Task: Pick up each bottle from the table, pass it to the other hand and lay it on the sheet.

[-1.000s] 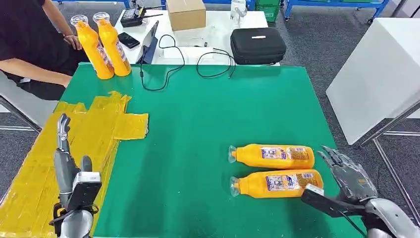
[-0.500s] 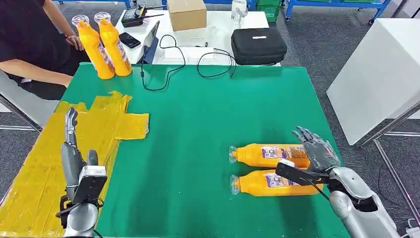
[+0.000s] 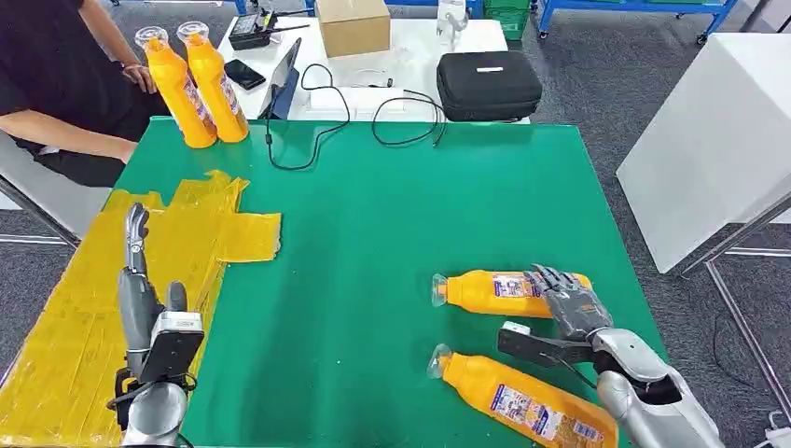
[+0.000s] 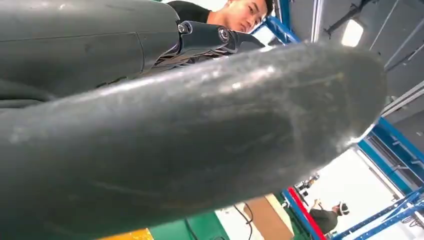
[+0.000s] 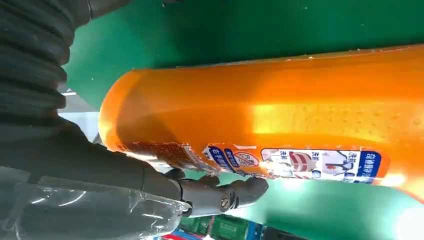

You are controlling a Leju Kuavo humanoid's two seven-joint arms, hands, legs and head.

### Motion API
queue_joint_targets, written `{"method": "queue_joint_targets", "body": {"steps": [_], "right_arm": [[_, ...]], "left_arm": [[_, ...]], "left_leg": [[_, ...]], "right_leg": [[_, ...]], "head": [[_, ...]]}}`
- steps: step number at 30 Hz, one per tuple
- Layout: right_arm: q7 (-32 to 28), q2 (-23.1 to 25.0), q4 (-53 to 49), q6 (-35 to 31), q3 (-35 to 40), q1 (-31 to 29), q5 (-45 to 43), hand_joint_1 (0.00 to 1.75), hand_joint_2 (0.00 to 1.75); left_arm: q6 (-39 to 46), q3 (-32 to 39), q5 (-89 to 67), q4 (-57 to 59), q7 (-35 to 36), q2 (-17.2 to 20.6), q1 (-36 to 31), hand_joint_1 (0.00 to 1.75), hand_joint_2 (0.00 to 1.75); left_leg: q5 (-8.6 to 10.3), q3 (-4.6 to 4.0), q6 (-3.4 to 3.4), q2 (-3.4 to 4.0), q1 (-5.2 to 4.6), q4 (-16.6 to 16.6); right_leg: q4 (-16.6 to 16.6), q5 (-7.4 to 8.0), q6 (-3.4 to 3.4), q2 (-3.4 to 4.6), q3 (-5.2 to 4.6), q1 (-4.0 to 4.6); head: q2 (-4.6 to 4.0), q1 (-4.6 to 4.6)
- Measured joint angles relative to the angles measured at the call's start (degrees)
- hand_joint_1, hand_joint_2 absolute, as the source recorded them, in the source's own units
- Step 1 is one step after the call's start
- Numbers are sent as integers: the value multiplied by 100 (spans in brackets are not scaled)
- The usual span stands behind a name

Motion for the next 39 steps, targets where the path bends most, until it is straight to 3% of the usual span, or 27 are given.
{"method": "queue_joint_targets", "body": {"steps": [12,17,21,28,39], "right_arm": [[-31,-18,50,72,147,15,-35,0,175],[-127,-365,-676,-5,177,554,-475,0,175],[-306,-80,-1671,-960,-4,1026,-186,0,175],[-247,184,-2369,-964,-118,1230,-109,0,175],[-247,293,-2557,-964,-164,1287,-109,0,175]], "left_arm": [[9,9,59,9,20,2,10,0,0],[33,39,61,-61,20,22,165,0,0],[11,125,42,-284,20,20,400,0,0],[-2,188,24,-457,20,2,527,0,0],[-2,205,24,-520,20,2,544,0,0]], "left_leg": [[0,5,0,2,1,1],[-1,-7,0,-17,0,1],[-7,-14,-5,6,2,-1],[-3,-14,-6,-6,8,-2],[-2,-14,-4,-7,3,-1]], "right_leg": [[0,0,0,1,1,0],[0,-2,1,-11,4,1],[1,-2,0,5,-19,2],[1,-4,-4,-5,-13,7],[1,-3,-2,-5,-13,2]], "head": [[0,0],[0,2],[0,-2],[0,2],[0,0]]}}
